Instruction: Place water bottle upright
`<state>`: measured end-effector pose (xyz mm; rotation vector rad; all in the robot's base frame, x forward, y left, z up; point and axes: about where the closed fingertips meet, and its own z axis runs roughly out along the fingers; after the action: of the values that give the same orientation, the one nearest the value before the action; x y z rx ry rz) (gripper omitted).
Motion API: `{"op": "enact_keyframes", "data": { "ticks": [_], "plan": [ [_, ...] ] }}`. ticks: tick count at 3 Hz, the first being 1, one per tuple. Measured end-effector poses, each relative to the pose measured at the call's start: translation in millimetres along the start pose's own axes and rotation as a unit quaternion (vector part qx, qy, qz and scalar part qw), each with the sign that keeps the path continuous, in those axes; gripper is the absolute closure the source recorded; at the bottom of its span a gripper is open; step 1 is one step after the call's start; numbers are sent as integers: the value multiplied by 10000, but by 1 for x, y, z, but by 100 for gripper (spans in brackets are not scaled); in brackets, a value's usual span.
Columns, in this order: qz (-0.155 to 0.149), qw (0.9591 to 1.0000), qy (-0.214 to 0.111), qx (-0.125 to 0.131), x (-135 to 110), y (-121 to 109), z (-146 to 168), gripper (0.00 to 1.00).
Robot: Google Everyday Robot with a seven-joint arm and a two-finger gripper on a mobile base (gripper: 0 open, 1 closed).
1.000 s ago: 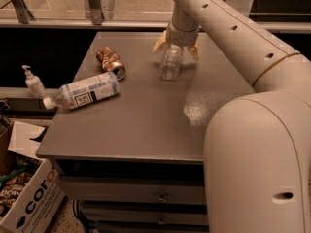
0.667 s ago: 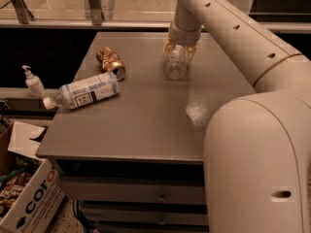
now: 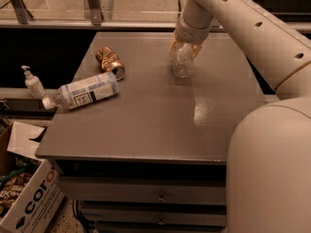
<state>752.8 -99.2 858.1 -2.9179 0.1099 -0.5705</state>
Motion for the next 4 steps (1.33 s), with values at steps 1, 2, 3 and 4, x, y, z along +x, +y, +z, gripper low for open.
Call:
{"op": "enact_keyframes", "data": {
  "ticks": [1,2,3,4],
  "plan": [
    [-14,9991,285,312,-10,1,-24,100],
    [-28,9952,701,677,-22,2,-43,100],
    [0,9930,888,777,-17,3,-41,100],
    [-6,9932,876,770,-18,2,-41,100]
  ]
}}
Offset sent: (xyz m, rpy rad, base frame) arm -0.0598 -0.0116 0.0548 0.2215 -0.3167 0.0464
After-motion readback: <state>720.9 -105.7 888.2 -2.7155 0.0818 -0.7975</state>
